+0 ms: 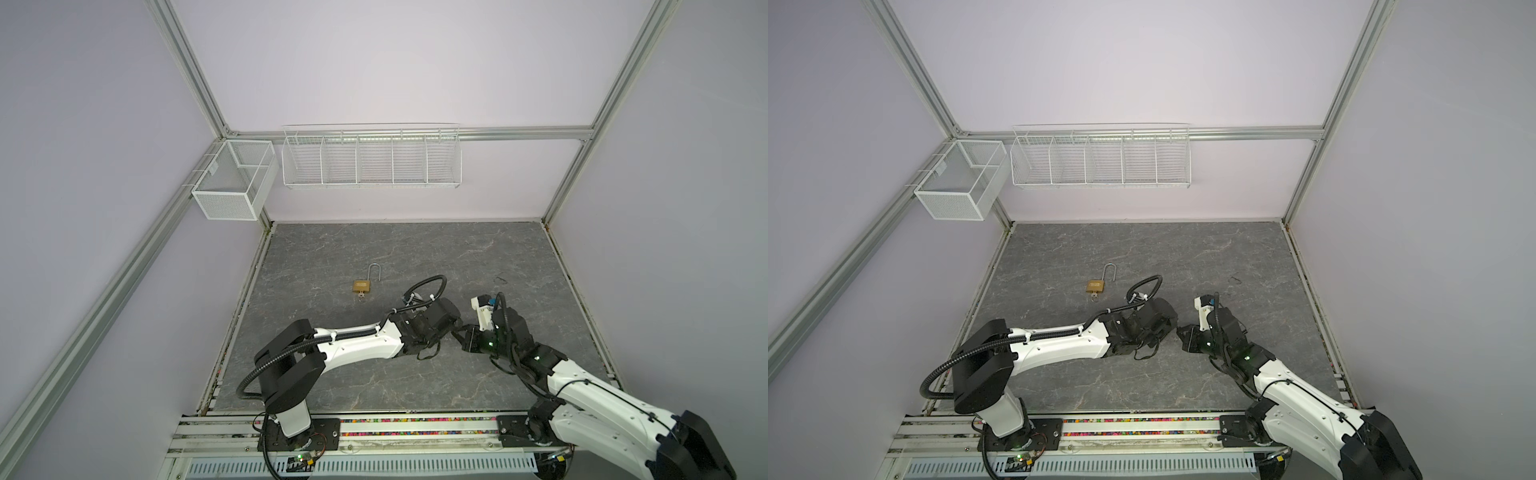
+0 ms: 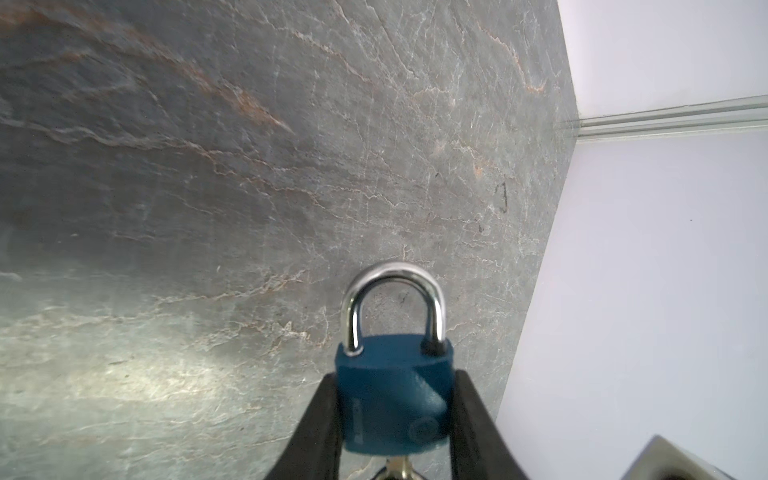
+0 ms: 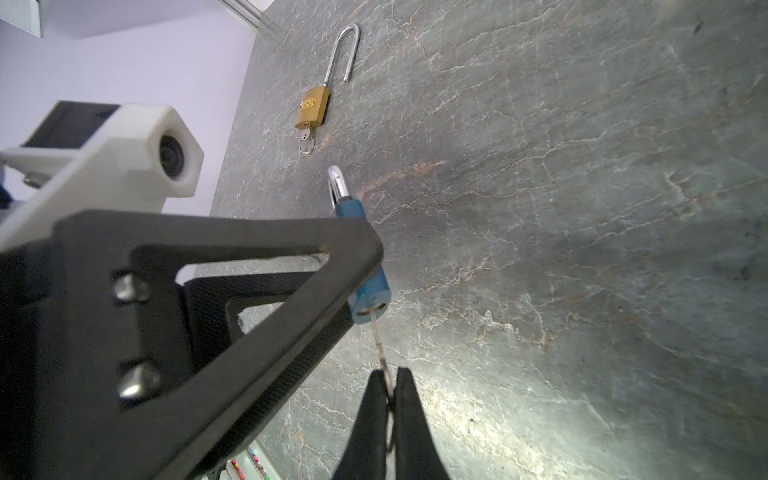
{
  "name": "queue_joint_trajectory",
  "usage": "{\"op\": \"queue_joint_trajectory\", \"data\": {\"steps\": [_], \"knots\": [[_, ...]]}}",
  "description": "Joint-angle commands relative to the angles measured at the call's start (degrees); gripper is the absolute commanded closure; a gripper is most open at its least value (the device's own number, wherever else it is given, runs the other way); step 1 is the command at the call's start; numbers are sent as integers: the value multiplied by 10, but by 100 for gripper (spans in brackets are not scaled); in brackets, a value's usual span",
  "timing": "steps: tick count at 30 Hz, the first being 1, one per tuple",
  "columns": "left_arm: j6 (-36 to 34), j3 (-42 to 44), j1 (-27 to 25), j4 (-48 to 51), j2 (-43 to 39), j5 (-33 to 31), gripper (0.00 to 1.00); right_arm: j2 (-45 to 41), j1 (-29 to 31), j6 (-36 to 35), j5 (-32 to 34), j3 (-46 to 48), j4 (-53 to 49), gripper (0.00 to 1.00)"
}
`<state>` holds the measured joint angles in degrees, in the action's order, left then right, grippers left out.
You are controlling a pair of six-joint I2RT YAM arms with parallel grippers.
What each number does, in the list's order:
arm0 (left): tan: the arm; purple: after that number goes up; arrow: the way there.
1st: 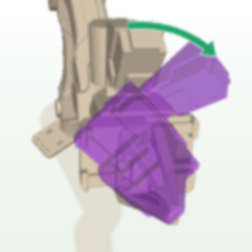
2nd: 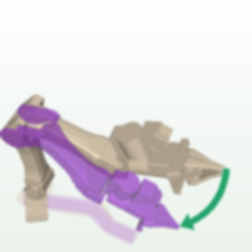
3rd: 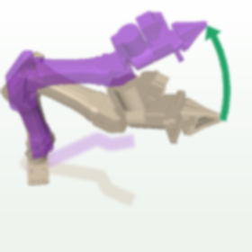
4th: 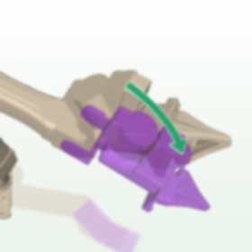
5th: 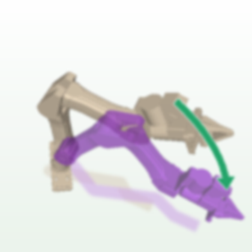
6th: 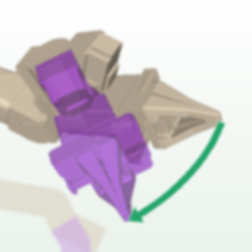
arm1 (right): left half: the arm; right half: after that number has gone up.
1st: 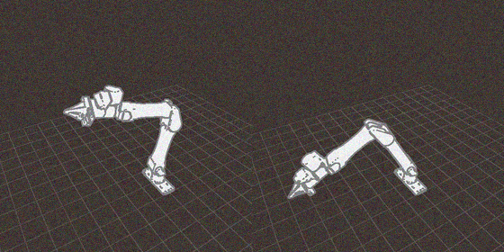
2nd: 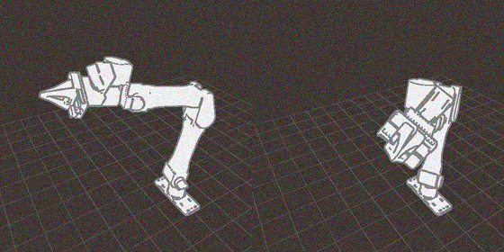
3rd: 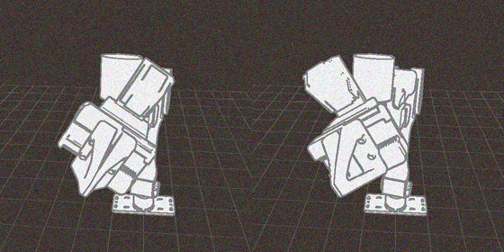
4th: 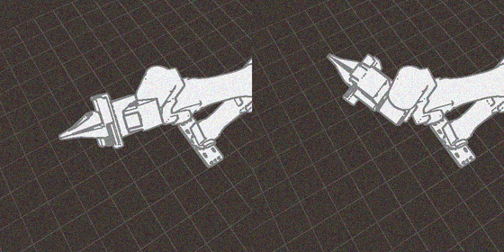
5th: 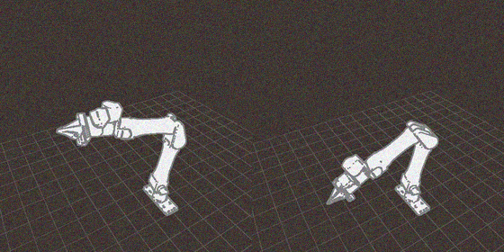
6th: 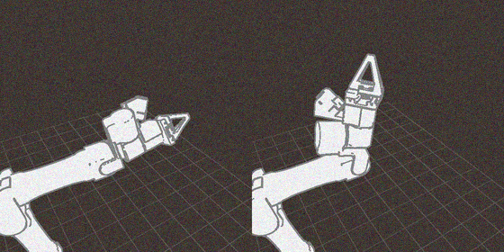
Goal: Unlock with the key
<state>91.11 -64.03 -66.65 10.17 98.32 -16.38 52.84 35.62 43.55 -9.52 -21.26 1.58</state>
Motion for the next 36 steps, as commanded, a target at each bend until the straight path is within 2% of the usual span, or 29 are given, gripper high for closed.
{"op": "queue_joint_trajectory", "data": {"steps": [1,11,19,25,36], "knots": [[12,7,-22,-50,-20,21,100,13,-6,46,2,9,80,94],[14,19,-24,-50,-23,28,100,6,-35,11,4,-36,1,94],[9,16,-26,-50,-22,37,100,19,-39,-4,5,-44,-5,94],[12,31,-21,-55,-41,18,100,19,-35,-8,-10,-51,-19,94],[-11,19,-11,-43,-48,19,100,13,-34,-21,3,-60,-38,94]]}}
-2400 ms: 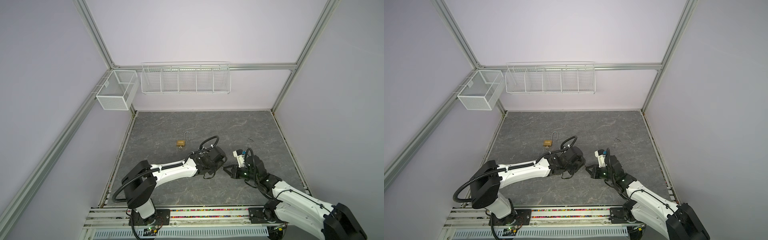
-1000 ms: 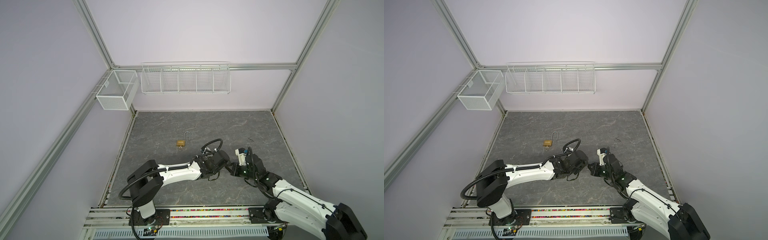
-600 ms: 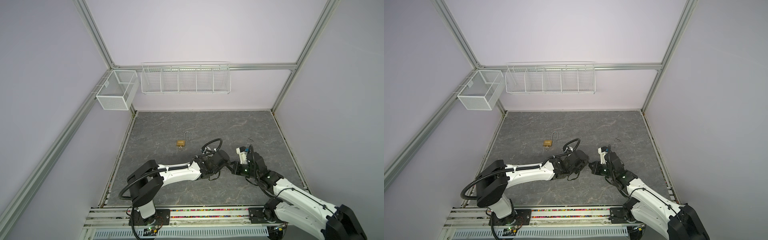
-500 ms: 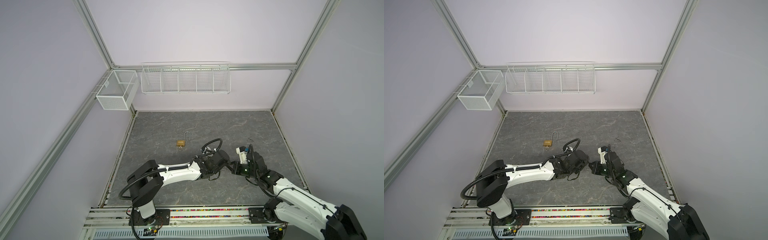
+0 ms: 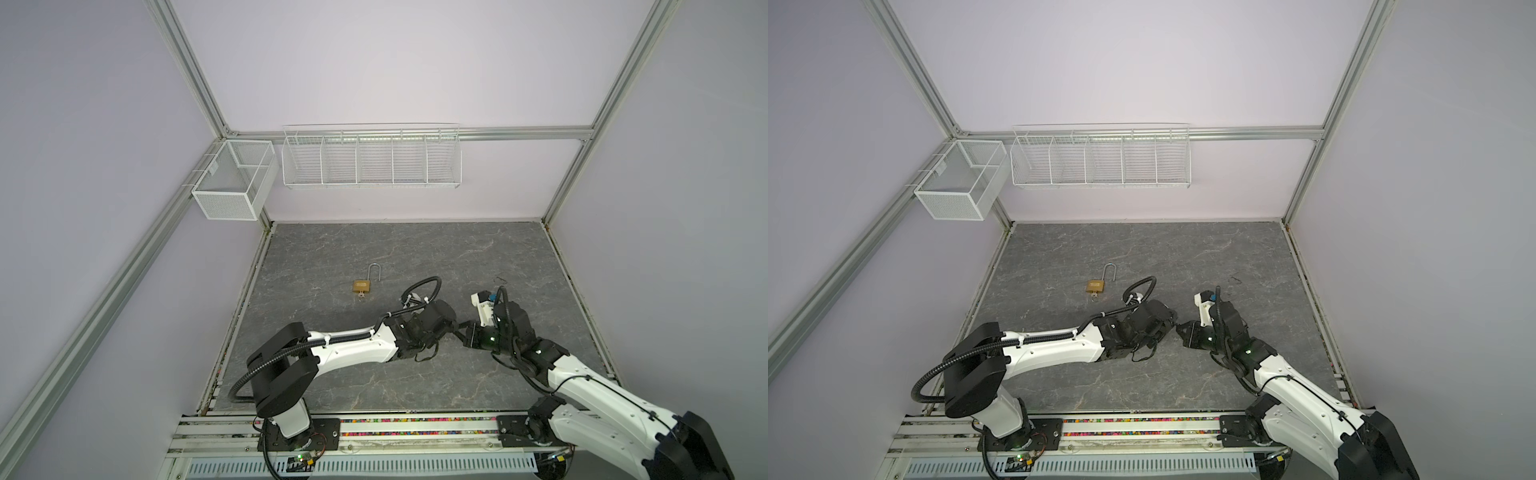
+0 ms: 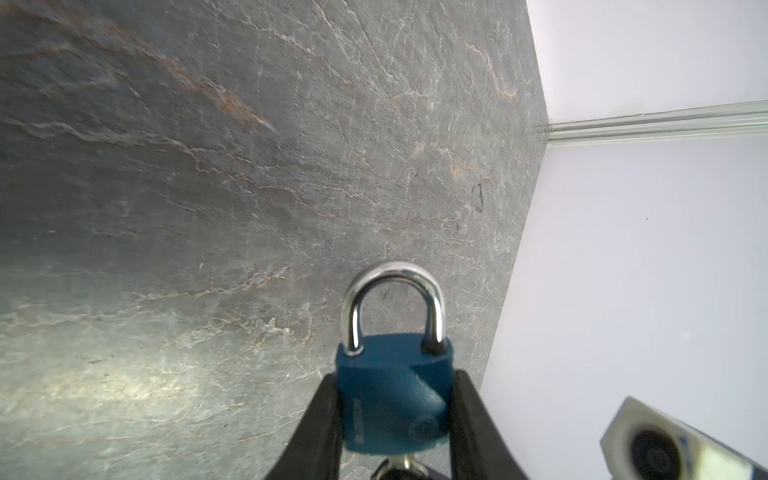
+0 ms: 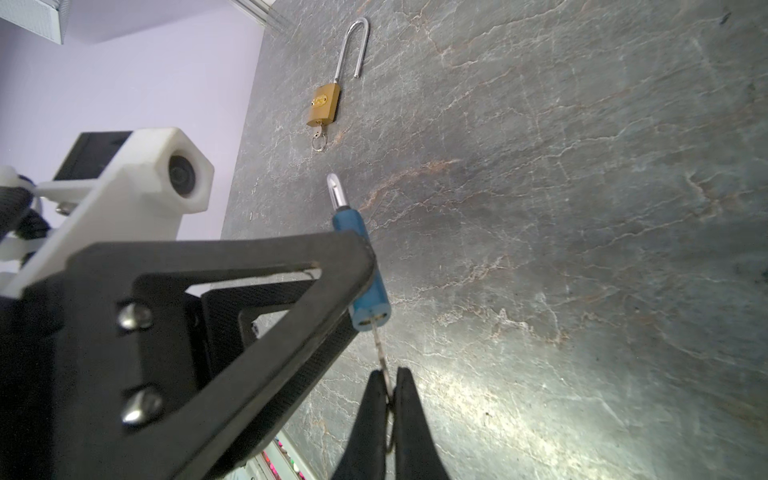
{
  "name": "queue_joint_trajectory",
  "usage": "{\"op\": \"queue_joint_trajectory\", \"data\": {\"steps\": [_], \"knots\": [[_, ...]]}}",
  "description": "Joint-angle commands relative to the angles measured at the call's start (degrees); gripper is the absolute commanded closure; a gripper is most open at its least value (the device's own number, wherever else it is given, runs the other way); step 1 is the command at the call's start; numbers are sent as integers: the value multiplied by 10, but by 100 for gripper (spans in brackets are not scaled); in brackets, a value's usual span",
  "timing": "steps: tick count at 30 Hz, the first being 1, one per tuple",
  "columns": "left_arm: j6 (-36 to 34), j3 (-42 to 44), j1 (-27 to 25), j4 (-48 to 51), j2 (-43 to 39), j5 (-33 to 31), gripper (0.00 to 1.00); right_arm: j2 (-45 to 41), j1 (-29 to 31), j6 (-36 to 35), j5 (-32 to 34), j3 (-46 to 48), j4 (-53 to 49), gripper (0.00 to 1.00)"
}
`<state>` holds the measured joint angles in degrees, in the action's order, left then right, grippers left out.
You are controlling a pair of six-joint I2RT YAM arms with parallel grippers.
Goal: Unlock with the key
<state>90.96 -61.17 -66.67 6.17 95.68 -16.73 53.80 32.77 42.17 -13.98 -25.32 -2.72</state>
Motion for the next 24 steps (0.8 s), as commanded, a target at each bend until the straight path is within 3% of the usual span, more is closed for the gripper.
{"op": "queue_joint_trajectory", "data": {"steps": [1,16,18,20,24], "knots": [[-7,-9,-13,-7,-20,25,100,7,-6,-11,49,-24,3,94],[-8,-16,-29,-31,-7,35,100,75,-7,-16,34,-54,37,94],[-3,-4,-24,-32,-16,26,100,65,-7,-16,37,-54,28,87],[1,4,-15,-18,-26,19,100,46,-6,-21,44,-51,9,71],[-1,17,2,-6,-46,10,100,1,-7,-29,56,-43,-29,50]]}}
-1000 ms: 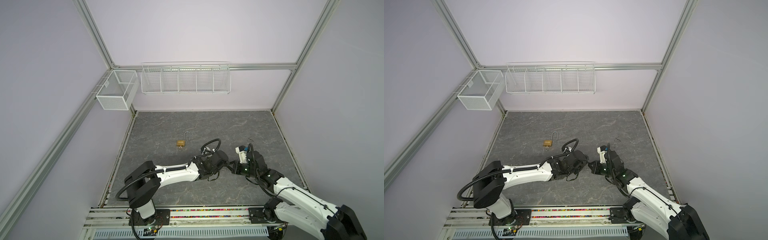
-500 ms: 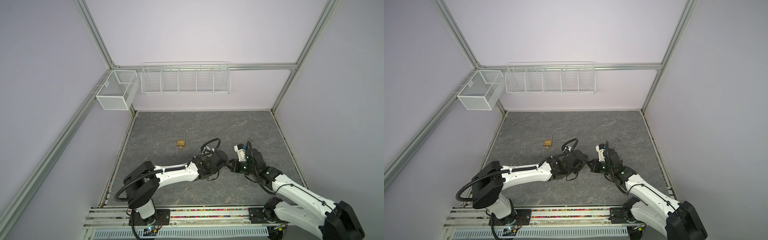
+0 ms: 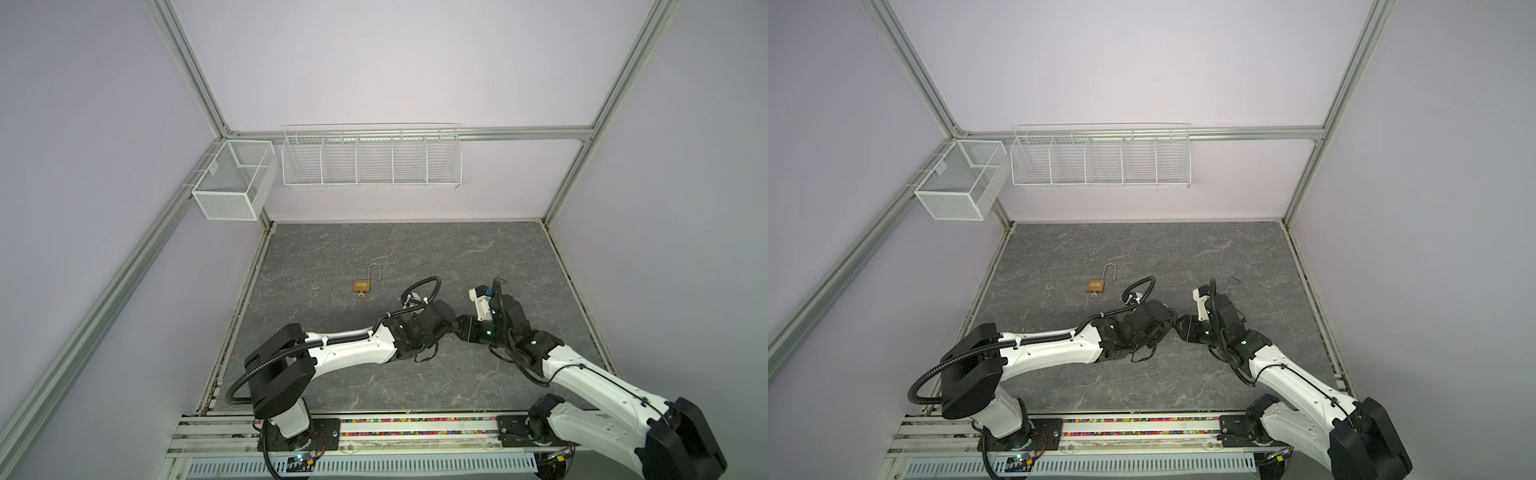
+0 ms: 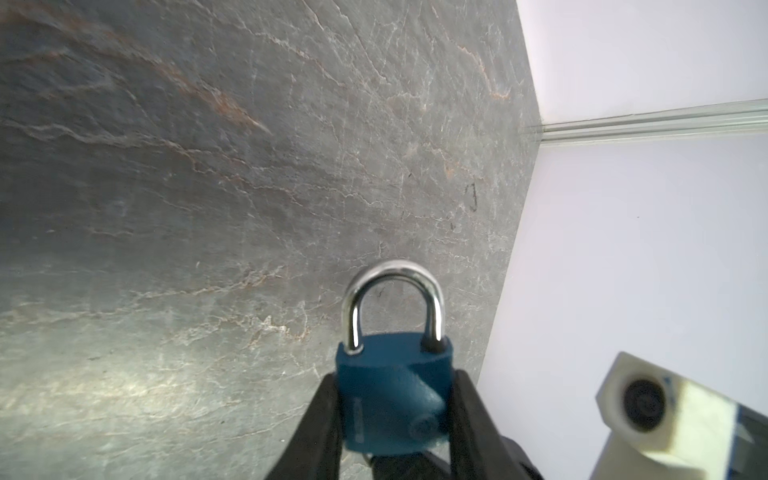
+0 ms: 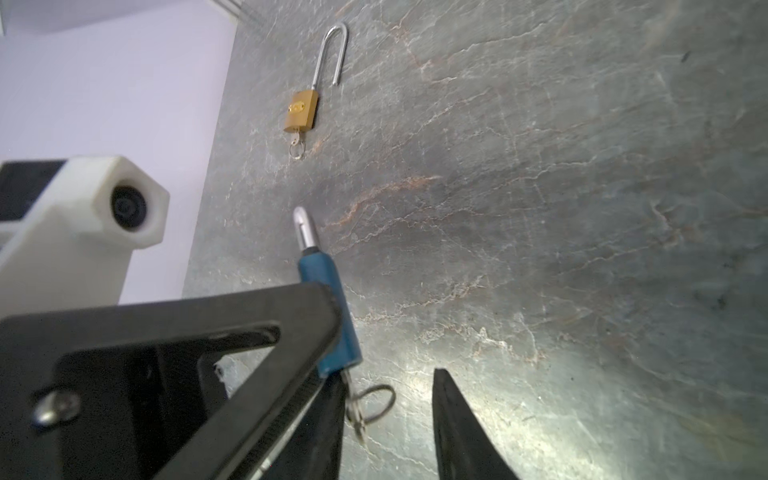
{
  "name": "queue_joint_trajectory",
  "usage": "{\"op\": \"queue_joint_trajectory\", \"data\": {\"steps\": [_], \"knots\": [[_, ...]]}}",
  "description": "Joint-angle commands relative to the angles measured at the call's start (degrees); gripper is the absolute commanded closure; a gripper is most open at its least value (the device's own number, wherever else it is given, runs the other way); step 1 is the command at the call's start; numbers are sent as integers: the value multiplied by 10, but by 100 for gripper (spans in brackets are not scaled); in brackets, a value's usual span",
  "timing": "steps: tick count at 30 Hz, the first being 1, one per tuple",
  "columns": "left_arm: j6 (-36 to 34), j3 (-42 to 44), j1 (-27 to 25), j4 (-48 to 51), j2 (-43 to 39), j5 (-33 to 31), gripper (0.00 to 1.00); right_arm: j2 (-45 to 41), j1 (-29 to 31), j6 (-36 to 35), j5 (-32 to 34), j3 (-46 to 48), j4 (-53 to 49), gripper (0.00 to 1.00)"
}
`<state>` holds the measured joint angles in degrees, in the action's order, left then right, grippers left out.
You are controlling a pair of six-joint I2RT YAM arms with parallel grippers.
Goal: Unlock with the key
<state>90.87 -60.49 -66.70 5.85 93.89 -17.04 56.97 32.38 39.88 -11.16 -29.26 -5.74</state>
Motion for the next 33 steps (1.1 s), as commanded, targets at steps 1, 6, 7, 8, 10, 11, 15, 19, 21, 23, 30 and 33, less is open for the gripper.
{"op": "queue_joint_trajectory", "data": {"steps": [1,6,7,8,10,11,15,19,21,23,30,33], "knots": [[-2,11,5,0,-31,12,100,-41,-2,-8,29,-2,-7,47],[-2,15,16,3,-36,10,100,-94,-3,-9,31,13,-48,40],[-2,16,17,4,-36,12,100,-106,-3,-9,32,16,-56,40],[-1,16,18,2,-36,12,100,-118,-3,-11,32,19,-65,39],[-1,19,18,-2,-37,12,100,-140,-4,-13,37,25,-80,40],[-1,20,18,-4,-38,12,100,-147,-3,-16,38,28,-82,43],[0,25,18,-28,-39,20,100,-144,-3,-33,11,41,-46,60],[0,25,17,-48,-37,34,100,-113,-3,-46,-21,45,11,65],[2,30,17,-59,-38,37,100,-105,-4,-45,-32,49,40,67],[2,36,17,-72,-38,41,100,-100,-3,-48,-29,47,45,68],[10,46,16,-93,-35,46,100,-91,-3,-54,-28,37,48,71],[11,47,16,-97,-37,46,100,-78,-3,-55,-36,34,44,77]]}}
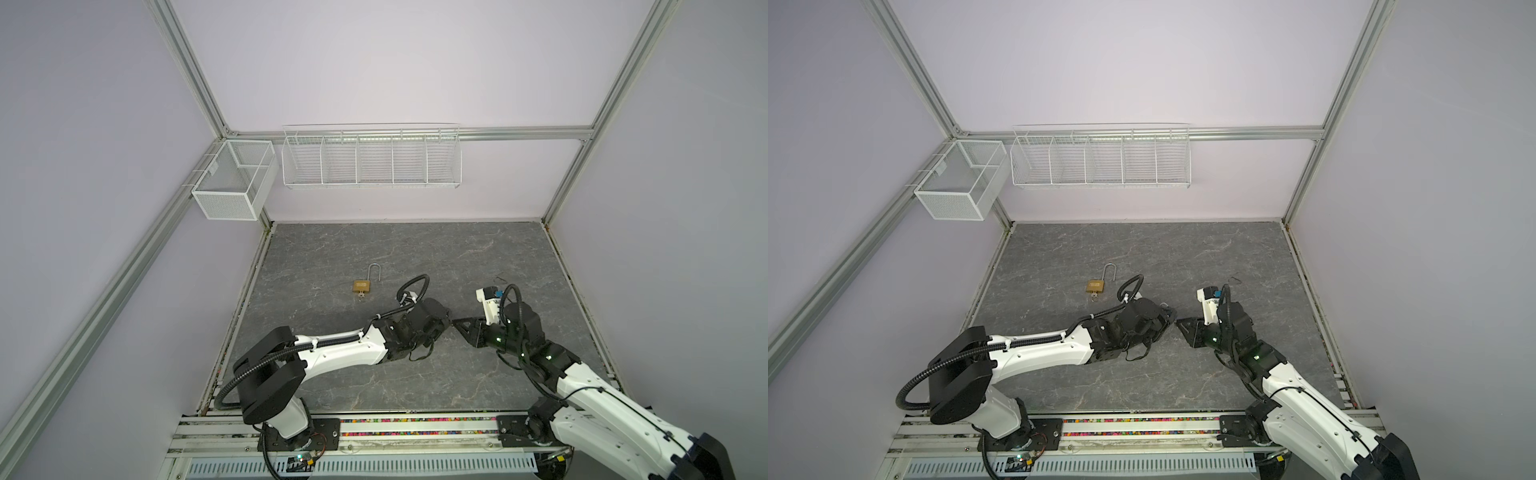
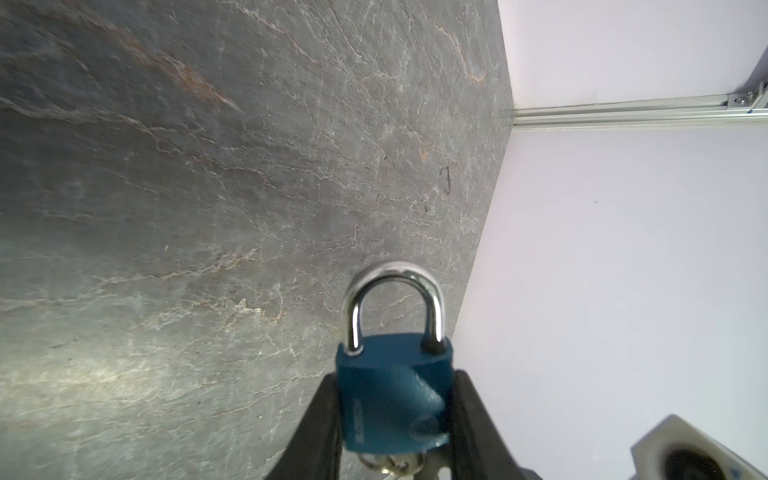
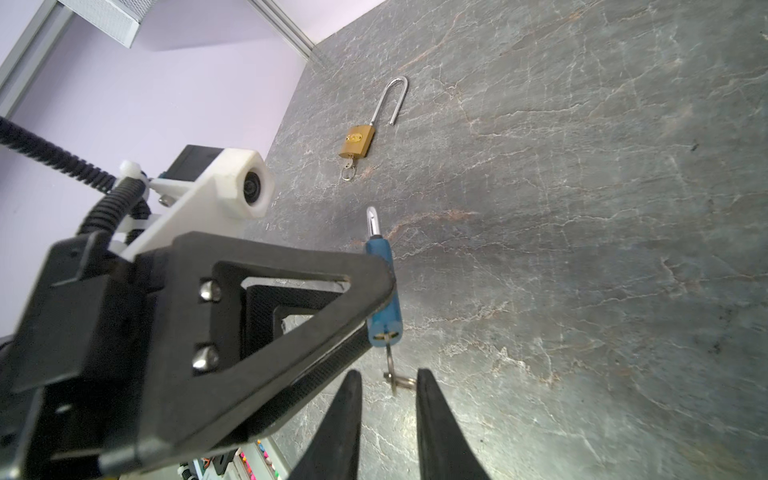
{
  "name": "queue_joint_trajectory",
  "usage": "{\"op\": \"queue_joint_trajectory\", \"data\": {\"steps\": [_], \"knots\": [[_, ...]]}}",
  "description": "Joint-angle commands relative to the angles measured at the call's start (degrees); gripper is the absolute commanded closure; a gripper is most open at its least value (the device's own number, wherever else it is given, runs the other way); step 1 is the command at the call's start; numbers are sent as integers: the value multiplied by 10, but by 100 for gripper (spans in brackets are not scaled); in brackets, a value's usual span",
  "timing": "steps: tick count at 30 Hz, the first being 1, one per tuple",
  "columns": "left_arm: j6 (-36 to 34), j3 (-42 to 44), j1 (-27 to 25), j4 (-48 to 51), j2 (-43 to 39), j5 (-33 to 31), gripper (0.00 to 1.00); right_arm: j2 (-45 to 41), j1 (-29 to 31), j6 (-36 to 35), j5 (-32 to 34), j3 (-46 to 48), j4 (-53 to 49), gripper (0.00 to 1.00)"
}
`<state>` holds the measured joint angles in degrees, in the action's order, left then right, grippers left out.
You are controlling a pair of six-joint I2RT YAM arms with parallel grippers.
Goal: Unlock with the key
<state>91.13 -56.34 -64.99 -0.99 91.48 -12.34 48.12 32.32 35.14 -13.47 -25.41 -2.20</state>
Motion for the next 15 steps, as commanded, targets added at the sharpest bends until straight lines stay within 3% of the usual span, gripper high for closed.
{"op": "queue_joint_trajectory", "data": {"steps": [1,12,15], "knots": [[8,7,-1,-33,-14,-1,100,14,-2,-8,-15,-3,8,77],[6,9,-2,-37,-21,0,100,20,-2,-12,-16,-7,15,78],[6,11,-4,-49,-19,1,100,25,-3,-11,-22,-8,22,86]]}}
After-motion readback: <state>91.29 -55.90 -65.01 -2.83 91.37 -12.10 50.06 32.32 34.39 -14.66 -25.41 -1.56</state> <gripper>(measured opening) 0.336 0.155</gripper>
